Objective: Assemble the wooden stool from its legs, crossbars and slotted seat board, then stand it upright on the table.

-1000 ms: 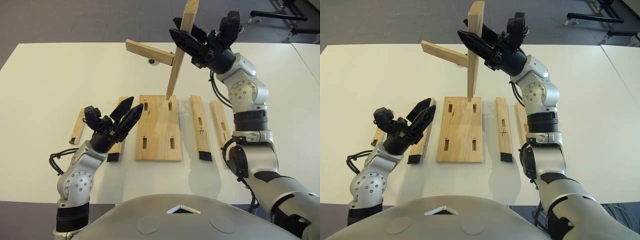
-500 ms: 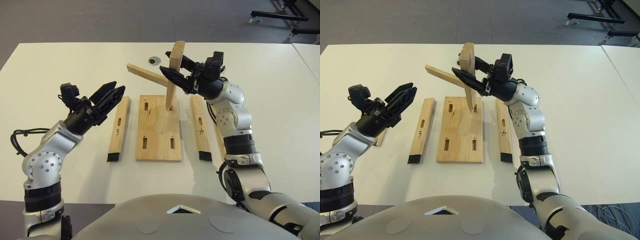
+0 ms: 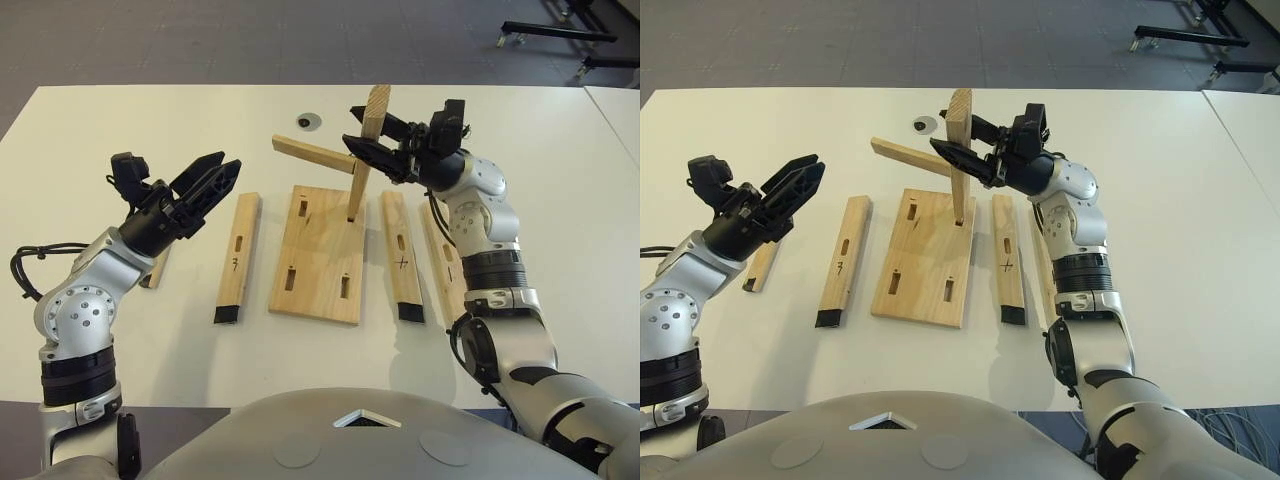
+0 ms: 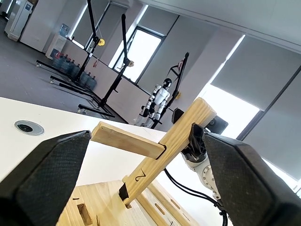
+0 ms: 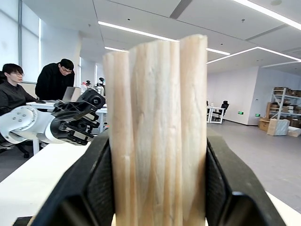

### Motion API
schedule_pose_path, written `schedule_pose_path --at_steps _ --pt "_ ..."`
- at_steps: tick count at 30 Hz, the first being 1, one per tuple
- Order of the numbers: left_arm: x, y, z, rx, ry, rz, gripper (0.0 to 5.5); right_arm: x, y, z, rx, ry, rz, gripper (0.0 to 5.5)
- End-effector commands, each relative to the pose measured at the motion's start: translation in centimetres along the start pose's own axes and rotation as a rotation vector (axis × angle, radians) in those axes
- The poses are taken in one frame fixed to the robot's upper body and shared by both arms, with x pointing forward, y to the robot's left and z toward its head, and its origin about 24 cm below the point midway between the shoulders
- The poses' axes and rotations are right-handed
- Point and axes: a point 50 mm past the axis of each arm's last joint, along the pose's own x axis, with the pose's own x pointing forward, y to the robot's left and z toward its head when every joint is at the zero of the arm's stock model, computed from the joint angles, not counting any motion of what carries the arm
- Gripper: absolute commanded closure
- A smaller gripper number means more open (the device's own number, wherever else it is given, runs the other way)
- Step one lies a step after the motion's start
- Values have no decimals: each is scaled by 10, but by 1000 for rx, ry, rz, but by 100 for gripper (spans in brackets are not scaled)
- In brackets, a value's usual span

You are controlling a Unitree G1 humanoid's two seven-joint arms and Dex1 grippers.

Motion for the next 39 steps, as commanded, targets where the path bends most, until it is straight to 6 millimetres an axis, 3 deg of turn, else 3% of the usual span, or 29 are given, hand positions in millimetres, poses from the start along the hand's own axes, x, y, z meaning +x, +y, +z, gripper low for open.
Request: schedule_pose_path --at_steps 1,8,15,20,24,31,33,39 --pt "-3 1 2 18 22 14 113 -11 8 -11 64 25 -2 344" --pt "-4 1 -4 7 17 25 113 -26 17 -27 159 58 -18 344" --pt "-6 1 -5 5 25 19 113 -50 25 -40 240 205 39 344" --pt "-4 1 -7 13 12 17 113 -68 15 -38 286 291 3 344" --pt "-4 1 -7 18 1 21 113 -83 19 -44 360 440 34 344" --pt "-4 2 -9 22 -1 21 113 -84 10 -42 422 502 9 344" --pt "-3 2 -8 24 -2 20 113 -83 7 -39 422 496 1 281" --pt "-2 3 -10 22 -3 26 113 -66 -4 -15 360 390 8 173"
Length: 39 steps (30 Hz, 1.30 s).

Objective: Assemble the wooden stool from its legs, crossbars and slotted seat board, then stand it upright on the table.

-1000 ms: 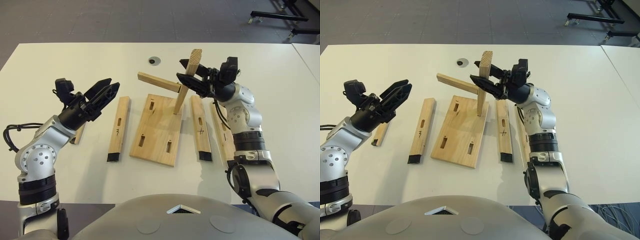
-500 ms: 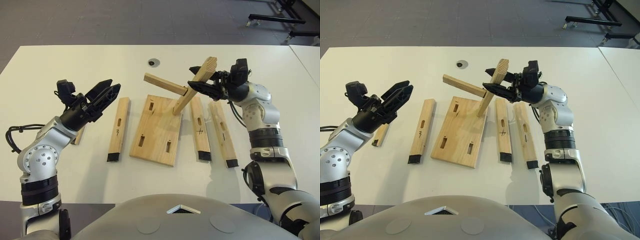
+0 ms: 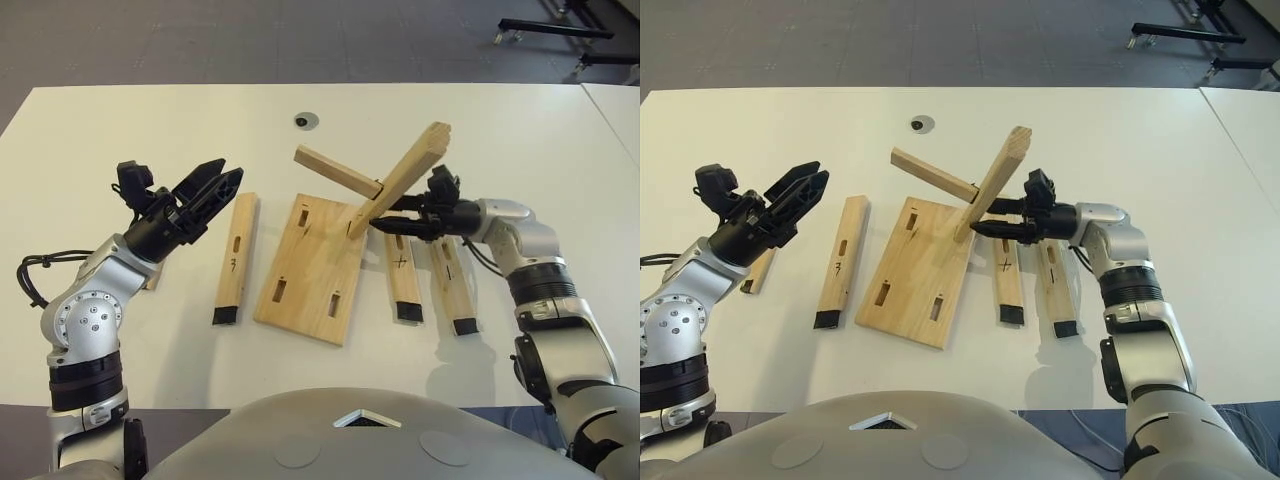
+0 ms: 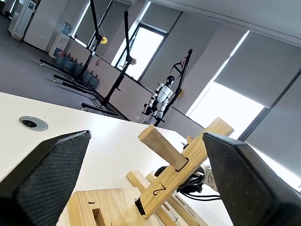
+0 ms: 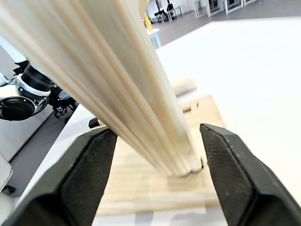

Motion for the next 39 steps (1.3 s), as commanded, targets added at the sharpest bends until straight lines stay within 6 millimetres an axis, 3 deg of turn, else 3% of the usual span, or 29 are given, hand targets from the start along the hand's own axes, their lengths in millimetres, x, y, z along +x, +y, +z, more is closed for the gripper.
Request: schedule_pose_path --at_steps 1,9,14,21,27,30,33,39 --pt "1 1 -1 8 7 4 113 1 0 27 -78 -66 -6 156" --pt "-2 1 -5 4 2 12 113 -16 8 55 -173 -156 -55 16" --pt "-4 1 -5 7 -5 24 113 -34 10 62 -202 -172 -135 12" --pt "-9 -3 -6 108 -36 149 113 -54 36 23 -93 -120 -213 12" --pt "-19 -3 -19 250 -110 403 113 -55 48 20 -6 -210 -395 12" --pt "-28 1 -19 357 -154 584 113 -53 42 20 -70 -138 -733 12" --pt "-33 -5 -16 438 -211 682 113 -45 58 5 -125 -21 -942 12" --pt "-25 -20 -22 478 -233 668 113 -42 83 -18 -115 193 -1110 12"
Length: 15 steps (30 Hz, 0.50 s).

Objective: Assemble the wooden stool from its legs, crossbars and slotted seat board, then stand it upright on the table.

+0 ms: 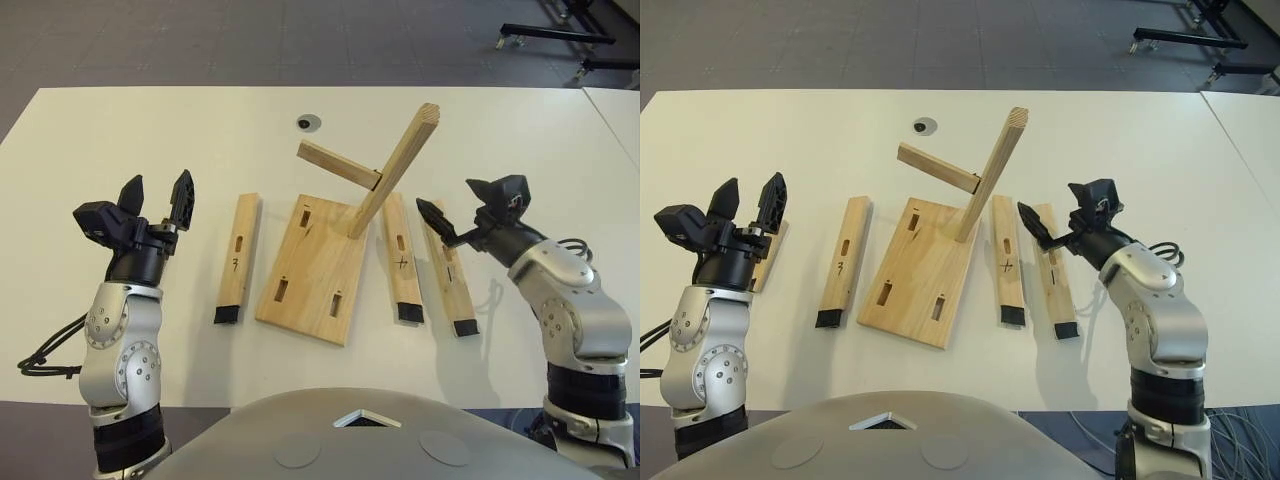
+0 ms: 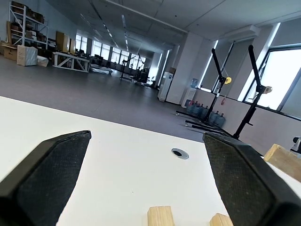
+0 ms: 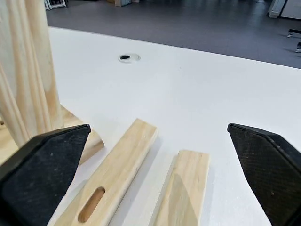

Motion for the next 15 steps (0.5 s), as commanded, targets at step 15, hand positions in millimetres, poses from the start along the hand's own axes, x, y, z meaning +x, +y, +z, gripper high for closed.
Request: schedule_pose_path --at_steps 15 --pt "-2 -21 -4 26 -3 -64 113 -34 -4 -57 -10 572 -80 105"
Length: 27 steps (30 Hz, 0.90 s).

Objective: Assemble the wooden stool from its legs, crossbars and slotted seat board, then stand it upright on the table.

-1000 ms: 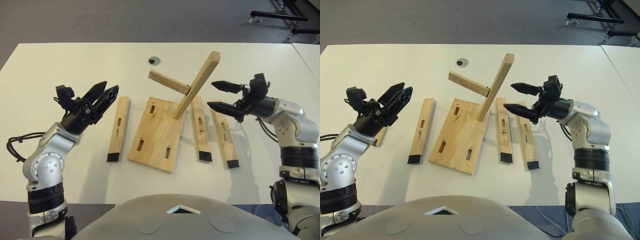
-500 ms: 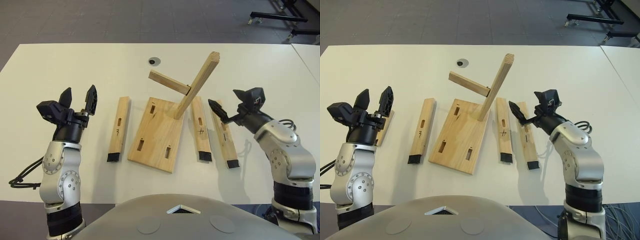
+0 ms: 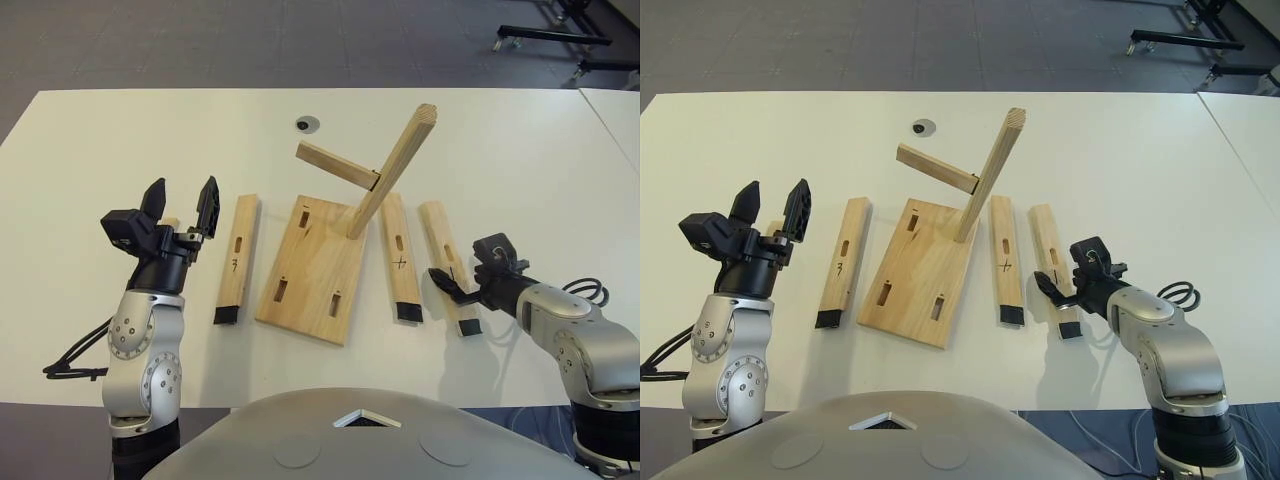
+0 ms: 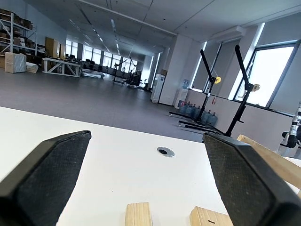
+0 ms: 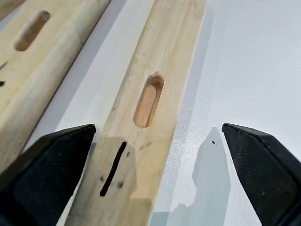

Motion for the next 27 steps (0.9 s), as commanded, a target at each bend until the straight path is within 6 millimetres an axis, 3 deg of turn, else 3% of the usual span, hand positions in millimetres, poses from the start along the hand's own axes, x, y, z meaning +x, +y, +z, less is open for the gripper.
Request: schedule_pose_path --at_steps 1,13,18,21,24,27 --pt "3 -1 1 12 3 -24 113 3 0 -13 -17 107 -7 120" --pt "5 -2 0 27 19 -50 113 10 -4 -20 30 133 -71 329" --pt "8 -1 1 37 23 -61 113 17 -6 -19 41 103 -98 340" --pt "10 1 2 43 23 -65 113 25 -24 -18 105 49 -173 342" --pt "11 2 3 45 16 -67 113 35 -38 5 158 -113 -214 343" --pt "16 4 5 52 14 -82 113 47 -45 41 221 -304 -101 345"
